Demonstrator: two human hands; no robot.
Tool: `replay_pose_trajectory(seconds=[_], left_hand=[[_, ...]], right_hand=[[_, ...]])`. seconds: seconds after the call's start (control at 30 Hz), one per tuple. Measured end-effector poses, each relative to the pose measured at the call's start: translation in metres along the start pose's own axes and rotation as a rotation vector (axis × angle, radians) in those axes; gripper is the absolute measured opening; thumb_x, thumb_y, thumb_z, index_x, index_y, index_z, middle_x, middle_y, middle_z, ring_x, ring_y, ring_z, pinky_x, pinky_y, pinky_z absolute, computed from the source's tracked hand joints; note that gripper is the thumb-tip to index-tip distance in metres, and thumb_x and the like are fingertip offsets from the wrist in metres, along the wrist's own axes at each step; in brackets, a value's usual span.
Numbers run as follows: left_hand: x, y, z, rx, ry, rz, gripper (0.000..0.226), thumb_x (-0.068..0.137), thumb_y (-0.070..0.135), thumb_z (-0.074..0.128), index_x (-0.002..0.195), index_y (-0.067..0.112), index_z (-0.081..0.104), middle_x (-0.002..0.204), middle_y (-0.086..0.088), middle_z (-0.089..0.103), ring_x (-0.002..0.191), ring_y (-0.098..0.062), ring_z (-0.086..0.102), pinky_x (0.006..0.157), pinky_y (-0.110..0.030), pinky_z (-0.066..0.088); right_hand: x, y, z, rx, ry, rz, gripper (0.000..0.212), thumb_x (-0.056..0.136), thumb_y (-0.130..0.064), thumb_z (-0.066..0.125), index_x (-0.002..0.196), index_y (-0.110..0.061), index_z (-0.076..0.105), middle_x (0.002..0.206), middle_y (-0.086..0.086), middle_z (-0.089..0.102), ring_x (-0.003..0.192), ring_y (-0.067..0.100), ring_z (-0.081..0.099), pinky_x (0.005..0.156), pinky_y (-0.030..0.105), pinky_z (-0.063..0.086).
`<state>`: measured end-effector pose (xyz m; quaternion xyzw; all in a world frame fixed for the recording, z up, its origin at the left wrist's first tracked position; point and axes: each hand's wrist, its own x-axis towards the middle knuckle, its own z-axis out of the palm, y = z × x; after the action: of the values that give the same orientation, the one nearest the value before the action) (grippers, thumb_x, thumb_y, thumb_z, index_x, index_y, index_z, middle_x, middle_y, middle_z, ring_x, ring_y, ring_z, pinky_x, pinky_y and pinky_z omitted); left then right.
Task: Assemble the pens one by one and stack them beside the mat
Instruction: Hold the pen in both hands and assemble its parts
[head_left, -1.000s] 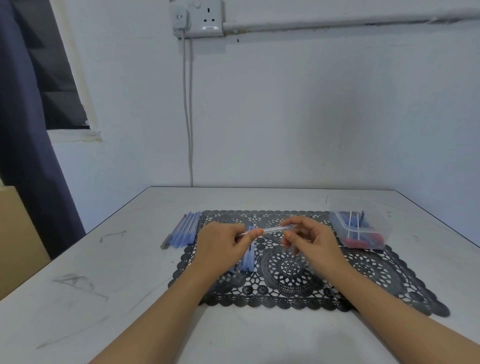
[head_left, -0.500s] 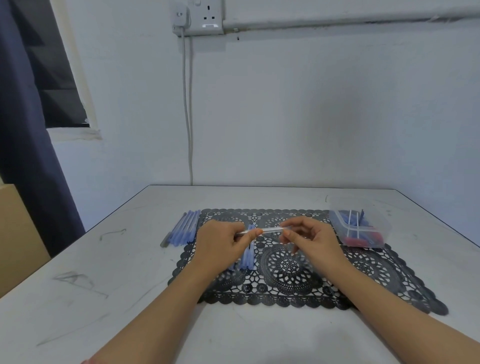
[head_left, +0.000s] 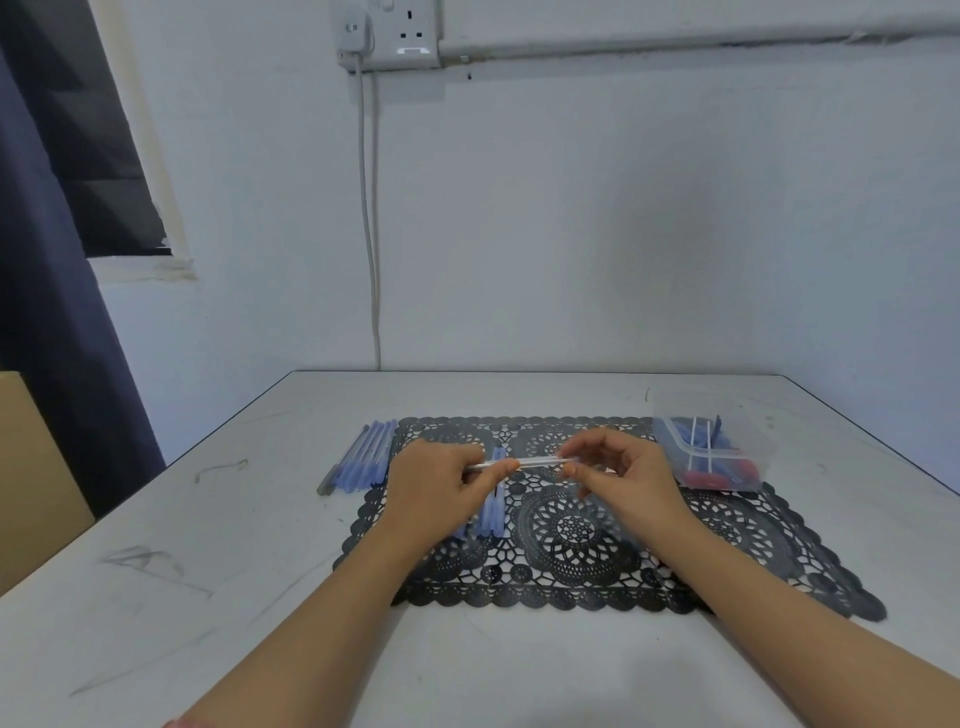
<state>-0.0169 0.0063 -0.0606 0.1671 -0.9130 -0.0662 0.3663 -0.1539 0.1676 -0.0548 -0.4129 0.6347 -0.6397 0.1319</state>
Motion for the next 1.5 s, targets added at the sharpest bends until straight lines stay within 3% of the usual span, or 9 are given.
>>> replay_pose_trajectory(seconds=[0.1, 0.3, 0.47, 0.63, 0.77, 0.9, 1.0, 1.27, 1.5], left_hand=[[0.001, -0.004, 0.001, -0.006, 0.024, 0.003, 0.06, 0.081, 0.072, 0.039, 0.044, 0.025, 0.033, 0.035, 0.009, 0.03, 0.036, -0.006, 0.032, 0.043, -0.013, 0.023], [0.001, -0.01, 0.003, 0.004, 0.047, 0.007, 0.063, 0.08, 0.074, 0.032, 0.045, 0.022, 0.033, 0.035, 0.007, 0.028, 0.035, -0.007, 0.029, 0.042, -0.015, 0.025], [0.002, -0.011, 0.004, 0.027, 0.038, 0.008, 0.062, 0.079, 0.074, 0.033, 0.043, 0.023, 0.029, 0.034, 0.007, 0.026, 0.034, -0.005, 0.028, 0.041, -0.017, 0.027], [0.001, -0.012, 0.006, 0.05, 0.01, 0.012, 0.062, 0.078, 0.075, 0.035, 0.044, 0.023, 0.031, 0.034, 0.007, 0.028, 0.034, -0.003, 0.028, 0.04, -0.019, 0.025], [0.001, -0.013, 0.009, 0.048, -0.003, -0.006, 0.065, 0.077, 0.077, 0.03, 0.047, 0.019, 0.038, 0.037, 0.006, 0.035, 0.037, -0.005, 0.034, 0.044, -0.024, 0.037], [0.001, -0.012, 0.007, 0.015, -0.006, -0.002, 0.063, 0.078, 0.076, 0.03, 0.046, 0.022, 0.036, 0.037, 0.006, 0.034, 0.037, -0.006, 0.034, 0.043, -0.018, 0.027], [0.001, -0.011, 0.007, -0.004, -0.006, -0.001, 0.061, 0.078, 0.075, 0.031, 0.046, 0.024, 0.036, 0.037, 0.006, 0.035, 0.037, -0.007, 0.034, 0.043, -0.018, 0.03], [0.0, -0.012, 0.008, -0.038, 0.006, 0.018, 0.062, 0.08, 0.073, 0.034, 0.048, 0.02, 0.042, 0.038, 0.006, 0.037, 0.038, -0.008, 0.036, 0.042, -0.017, 0.029], [0.001, -0.012, 0.007, -0.025, -0.002, 0.015, 0.06, 0.08, 0.073, 0.033, 0.046, 0.023, 0.037, 0.037, 0.008, 0.035, 0.037, -0.007, 0.035, 0.043, -0.016, 0.028]], right_hand=[[0.001, 0.0, -0.002, -0.049, 0.032, 0.017, 0.02, 0.075, -0.001, 0.071, 0.08, -0.02, 0.072, 0.078, 0.003, 0.07, 0.06, 0.017, 0.063, 0.064, 0.034, 0.056], [0.003, 0.002, -0.006, -0.299, 0.03, -0.121, 0.026, 0.083, -0.006, 0.065, 0.089, -0.031, 0.07, 0.082, -0.008, 0.068, 0.068, 0.002, 0.061, 0.065, 0.017, 0.052], [0.005, 0.009, -0.009, -0.655, -0.057, -0.316, 0.029, 0.09, -0.005, 0.054, 0.11, -0.02, 0.067, 0.087, -0.01, 0.057, 0.067, -0.003, 0.049, 0.063, 0.008, 0.04], [0.007, 0.014, -0.011, -0.863, -0.171, -0.413, 0.026, 0.094, -0.01, 0.048, 0.114, -0.014, 0.063, 0.094, -0.012, 0.05, 0.077, -0.006, 0.042, 0.072, 0.008, 0.037], [0.007, 0.012, -0.012, -0.902, -0.184, -0.46, 0.024, 0.093, -0.008, 0.048, 0.111, -0.013, 0.063, 0.094, -0.012, 0.052, 0.08, -0.002, 0.044, 0.073, 0.02, 0.044], [0.006, 0.01, -0.013, -0.877, -0.17, -0.503, 0.024, 0.091, -0.01, 0.045, 0.104, -0.013, 0.065, 0.09, -0.018, 0.048, 0.07, -0.013, 0.041, 0.065, 0.009, 0.037], [0.005, 0.008, -0.013, -0.857, -0.181, -0.504, 0.023, 0.09, -0.009, 0.046, 0.102, -0.012, 0.066, 0.089, -0.019, 0.048, 0.069, -0.013, 0.047, 0.059, 0.004, 0.034], [0.006, 0.007, -0.014, -0.829, -0.179, -0.541, 0.037, 0.088, -0.023, 0.035, 0.101, -0.01, 0.067, 0.086, -0.021, 0.047, 0.076, -0.019, 0.049, 0.063, -0.001, 0.036], [0.006, 0.007, -0.017, -0.848, -0.143, -0.534, 0.025, 0.09, -0.018, 0.048, 0.106, -0.013, 0.068, 0.083, -0.021, 0.048, 0.059, -0.015, 0.04, 0.055, 0.003, 0.029]])
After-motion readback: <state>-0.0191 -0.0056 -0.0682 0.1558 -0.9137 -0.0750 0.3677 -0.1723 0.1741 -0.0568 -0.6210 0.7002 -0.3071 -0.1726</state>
